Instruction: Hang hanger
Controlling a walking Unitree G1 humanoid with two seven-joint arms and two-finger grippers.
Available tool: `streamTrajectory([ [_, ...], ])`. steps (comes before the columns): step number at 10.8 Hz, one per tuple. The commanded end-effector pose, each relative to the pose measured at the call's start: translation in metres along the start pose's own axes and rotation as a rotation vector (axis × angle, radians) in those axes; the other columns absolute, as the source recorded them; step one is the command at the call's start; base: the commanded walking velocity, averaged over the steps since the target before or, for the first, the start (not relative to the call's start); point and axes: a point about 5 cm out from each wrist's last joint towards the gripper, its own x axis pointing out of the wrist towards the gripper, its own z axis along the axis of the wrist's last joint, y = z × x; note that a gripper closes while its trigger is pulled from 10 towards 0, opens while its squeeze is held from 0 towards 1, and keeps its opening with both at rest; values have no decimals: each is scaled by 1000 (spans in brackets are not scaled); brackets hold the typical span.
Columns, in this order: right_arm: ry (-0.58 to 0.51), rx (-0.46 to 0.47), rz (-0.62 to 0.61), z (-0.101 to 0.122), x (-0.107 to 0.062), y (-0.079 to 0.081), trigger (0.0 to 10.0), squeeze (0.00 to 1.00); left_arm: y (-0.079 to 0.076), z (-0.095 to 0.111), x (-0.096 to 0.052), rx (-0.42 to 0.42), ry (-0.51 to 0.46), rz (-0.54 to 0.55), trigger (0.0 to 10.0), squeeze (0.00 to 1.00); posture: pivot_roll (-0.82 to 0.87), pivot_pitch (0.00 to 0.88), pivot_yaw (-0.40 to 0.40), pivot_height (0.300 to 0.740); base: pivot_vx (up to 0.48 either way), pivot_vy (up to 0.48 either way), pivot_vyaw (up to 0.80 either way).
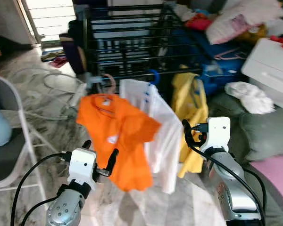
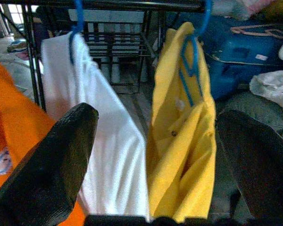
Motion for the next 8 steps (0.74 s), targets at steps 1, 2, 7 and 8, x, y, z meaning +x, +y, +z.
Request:
streamTrajectory([
  [1,-4,-2,3,2,1,0,10000,0,-1,2,0,-5,-7,-9,10000,0,-11,15,-8,740,0,-424,0],
  [2,-3,7,4,2,1,1,10000,0,1,2,0,13,-4,3,10000,0,-11,15,-8,740,0,-416,0],
  [7,-10,10,14,3,2,3,10000,0,4,2,0,14,-3,16,10000,0,-5,12,-4,740,0,-350,0],
  [8,-10,9,15,3,2,4,10000,0,5,1,0,-9,-4,35,10000,0,-6,8,-5,740,0,0,0],
])
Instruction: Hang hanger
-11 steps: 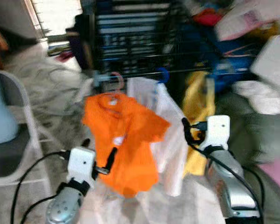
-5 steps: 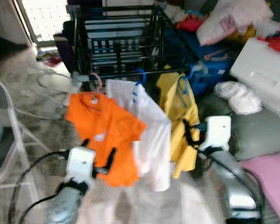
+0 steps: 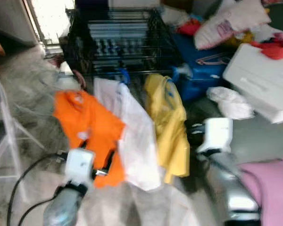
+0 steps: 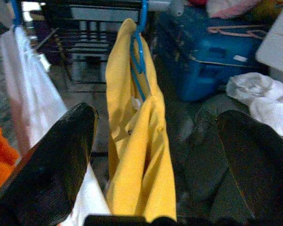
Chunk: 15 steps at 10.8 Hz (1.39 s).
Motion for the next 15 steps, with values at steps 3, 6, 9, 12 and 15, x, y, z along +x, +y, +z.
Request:
streamTrajectory([
  [3,-5,-2,-6,1,0,-5,10000,0,0,8,2,-32,-46,-11,10000,0,-5,6,-5,740,107,0,0],
  [6,-6,-2,-1,1,1,-5,10000,0,-2,8,2,-37,-53,-20,10000,0,-4,0,-9,740,395,0,0],
  [9,-3,7,2,0,1,-2,10000,0,-2,8,2,-36,-53,-30,10000,0,-3,0,-3,740,431,0,0],
  [12,-3,4,0,0,0,-2,10000,0,-3,8,2,-38,-50,-35,10000,0,-4,3,0,740,435,0,0],
  [15,3,1,15,-1,1,-2,10000,0,-2,5,2,-32,-31,-30,10000,0,-3,3,2,740,381,0,0],
])
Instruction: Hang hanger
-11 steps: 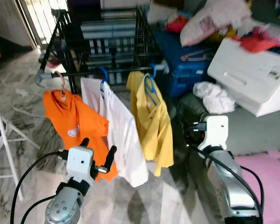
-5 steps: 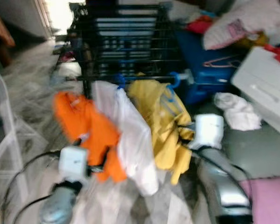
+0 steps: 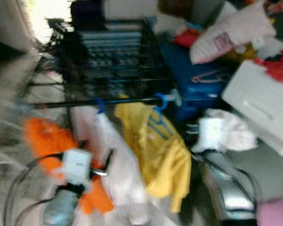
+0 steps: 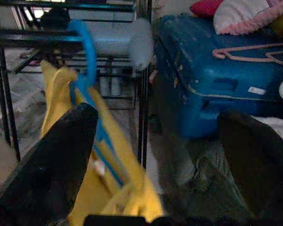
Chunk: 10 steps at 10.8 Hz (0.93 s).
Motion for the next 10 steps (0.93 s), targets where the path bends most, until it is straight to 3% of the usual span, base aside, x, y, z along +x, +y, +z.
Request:
streamTrajectory([
  [1,10,-8,-23,-1,-2,-11,10000,0,-5,2,2,-6,-7,-12,10000,0,-4,2,3,740,315,0,0],
  [3,35,-12,22,-6,-2,-12,10000,0,0,-4,4,-9,41,51,10000,0,-3,2,0,740,0,0,0],
  [5,37,-14,20,-7,-3,-11,10000,0,1,-5,4,-42,49,48,10000,0,-3,2,0,740,0,0,0],
  [10,59,-16,41,-11,-4,-10,10000,0,-3,-5,4,-36,55,15,10000,0,-3,4,0,740,0,418,0],
])
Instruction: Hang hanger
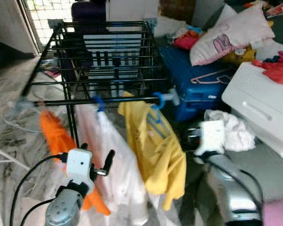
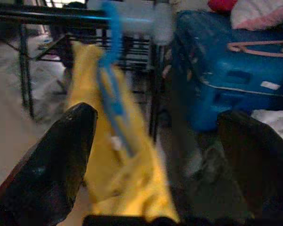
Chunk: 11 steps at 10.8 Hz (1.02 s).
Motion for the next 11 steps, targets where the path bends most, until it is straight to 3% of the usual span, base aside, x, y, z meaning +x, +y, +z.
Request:
streamTrajectory([
  [1,5,-6,-2,2,1,-5,10000,0,-2,3,1,0,-10,-11,10000,0,-1,4,2,740,0,0,0],
  [5,8,-13,0,1,2,-3,10000,0,-7,7,0,17,-42,-61,10000,0,-2,2,8,740,0,0,0],
  [7,0,-73,-45,3,3,-10,10000,0,-7,7,-1,17,-38,-66,10000,0,-1,1,10,740,0,0,0],
  [11,32,-174,75,12,31,-19,10000,0,-4,12,-1,39,-50,-109,10000,0,24,10,31,740,136,0,0],
])
